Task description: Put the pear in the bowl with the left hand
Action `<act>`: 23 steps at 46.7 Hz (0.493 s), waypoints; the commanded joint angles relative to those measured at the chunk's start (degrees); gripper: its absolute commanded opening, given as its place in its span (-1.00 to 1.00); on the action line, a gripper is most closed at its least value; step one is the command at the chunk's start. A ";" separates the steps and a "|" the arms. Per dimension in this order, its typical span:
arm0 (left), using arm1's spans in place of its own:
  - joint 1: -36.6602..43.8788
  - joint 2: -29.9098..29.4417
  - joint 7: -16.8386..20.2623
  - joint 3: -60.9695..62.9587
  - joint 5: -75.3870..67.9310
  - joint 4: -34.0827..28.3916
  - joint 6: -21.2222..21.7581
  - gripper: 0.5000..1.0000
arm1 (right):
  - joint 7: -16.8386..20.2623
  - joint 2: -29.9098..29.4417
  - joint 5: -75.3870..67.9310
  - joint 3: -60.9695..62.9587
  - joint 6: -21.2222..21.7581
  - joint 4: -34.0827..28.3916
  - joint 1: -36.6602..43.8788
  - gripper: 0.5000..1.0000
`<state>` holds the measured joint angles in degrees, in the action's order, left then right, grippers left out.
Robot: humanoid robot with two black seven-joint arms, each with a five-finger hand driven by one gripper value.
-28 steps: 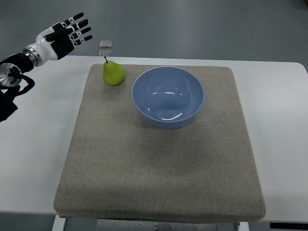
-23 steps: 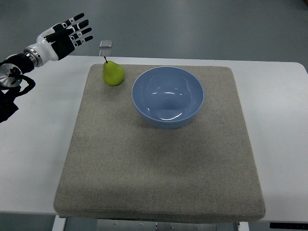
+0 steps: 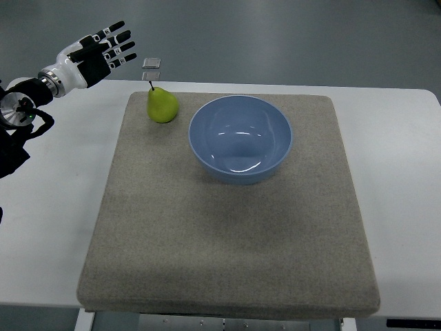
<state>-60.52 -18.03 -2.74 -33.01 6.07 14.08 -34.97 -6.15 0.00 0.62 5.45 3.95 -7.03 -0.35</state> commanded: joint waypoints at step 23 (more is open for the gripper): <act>-4.43 -0.69 6.51 1.81 -28.46 0.07 -0.03 0.98 | 0.00 0.00 0.00 0.00 0.00 0.00 0.00 0.70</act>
<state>-64.36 -18.72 1.25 -31.19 -16.75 14.03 -35.02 -6.15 0.00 0.62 5.45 3.95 -7.03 -0.35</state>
